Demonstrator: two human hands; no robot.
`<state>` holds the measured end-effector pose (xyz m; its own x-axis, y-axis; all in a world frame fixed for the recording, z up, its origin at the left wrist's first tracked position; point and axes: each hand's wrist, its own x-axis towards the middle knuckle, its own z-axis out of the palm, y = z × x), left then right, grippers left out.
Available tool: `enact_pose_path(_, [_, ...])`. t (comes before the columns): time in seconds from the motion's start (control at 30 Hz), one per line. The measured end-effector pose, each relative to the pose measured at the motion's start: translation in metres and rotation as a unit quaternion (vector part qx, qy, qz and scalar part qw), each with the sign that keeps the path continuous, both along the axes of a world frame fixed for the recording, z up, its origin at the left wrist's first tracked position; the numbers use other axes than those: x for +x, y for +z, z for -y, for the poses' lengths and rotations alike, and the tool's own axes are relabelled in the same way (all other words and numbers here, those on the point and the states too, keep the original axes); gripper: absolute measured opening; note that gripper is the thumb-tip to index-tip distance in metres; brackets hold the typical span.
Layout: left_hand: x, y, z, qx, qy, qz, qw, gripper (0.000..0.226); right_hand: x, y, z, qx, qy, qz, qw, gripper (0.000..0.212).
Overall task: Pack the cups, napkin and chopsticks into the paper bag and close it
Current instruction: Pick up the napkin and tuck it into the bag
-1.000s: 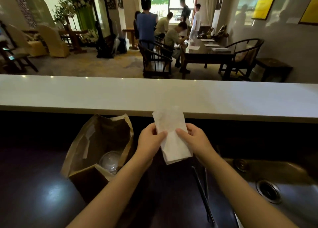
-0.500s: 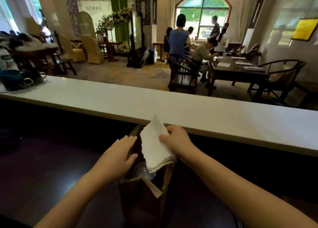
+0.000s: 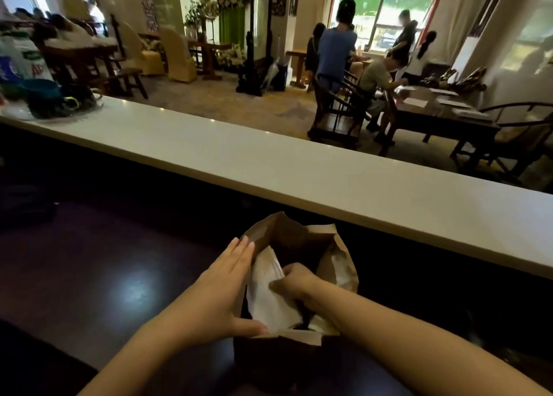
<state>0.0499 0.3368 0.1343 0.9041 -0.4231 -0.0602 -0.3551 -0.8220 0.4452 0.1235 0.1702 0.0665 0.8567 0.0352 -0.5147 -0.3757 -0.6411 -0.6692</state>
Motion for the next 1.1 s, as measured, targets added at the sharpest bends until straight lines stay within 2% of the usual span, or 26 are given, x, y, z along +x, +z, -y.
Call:
enact_pose_path(0.17, [-0.007,-0.005,0.007,-0.021,-0.007,0.004,1.0,0.115,-0.009,-0.015,0.017,0.03,0.013,-0.001,0.999,0.069])
enact_pose_path(0.23, [-0.007,-0.007,0.01,-0.024,-0.009,0.008,1.0,0.115,-0.009,-0.016,0.021,-0.024,0.069,0.03,0.997,0.089])
enact_pose_path(0.33, [-0.006,-0.008,0.012,-0.027,-0.009,0.007,1.0,0.114,-0.01,-0.016,0.02,-0.16,0.172,0.067,0.97,0.111])
enact_pose_path(0.43, [-0.004,-0.008,0.014,-0.024,-0.013,0.004,1.0,0.114,-0.009,-0.019,0.02,-0.224,0.249,0.043,0.941,0.11])
enact_pose_path(0.57, [-0.004,-0.008,0.016,-0.016,-0.014,-0.001,1.0,0.114,-0.006,-0.024,0.022,-0.251,0.278,0.016,0.927,0.107])
enact_pose_path(0.73, [-0.003,-0.007,0.017,-0.013,-0.019,0.0,1.0,0.114,-0.006,-0.027,0.023,-0.231,0.259,0.024,0.937,0.107])
enact_pose_path(0.9, [0.002,0.0,0.017,-0.003,-0.029,-0.005,1.0,0.114,-0.002,0.004,0.035,-0.094,0.213,0.029,0.972,0.107])
enact_pose_path(1.0, [0.006,0.006,0.018,0.011,-0.031,-0.009,0.999,0.117,-0.003,0.028,0.047,-0.023,0.239,0.042,0.97,0.108])
enact_pose_path(1.1, [0.009,0.011,0.02,0.017,-0.028,-0.021,0.999,0.12,-0.005,0.046,0.061,-0.009,0.267,0.051,0.962,0.109])
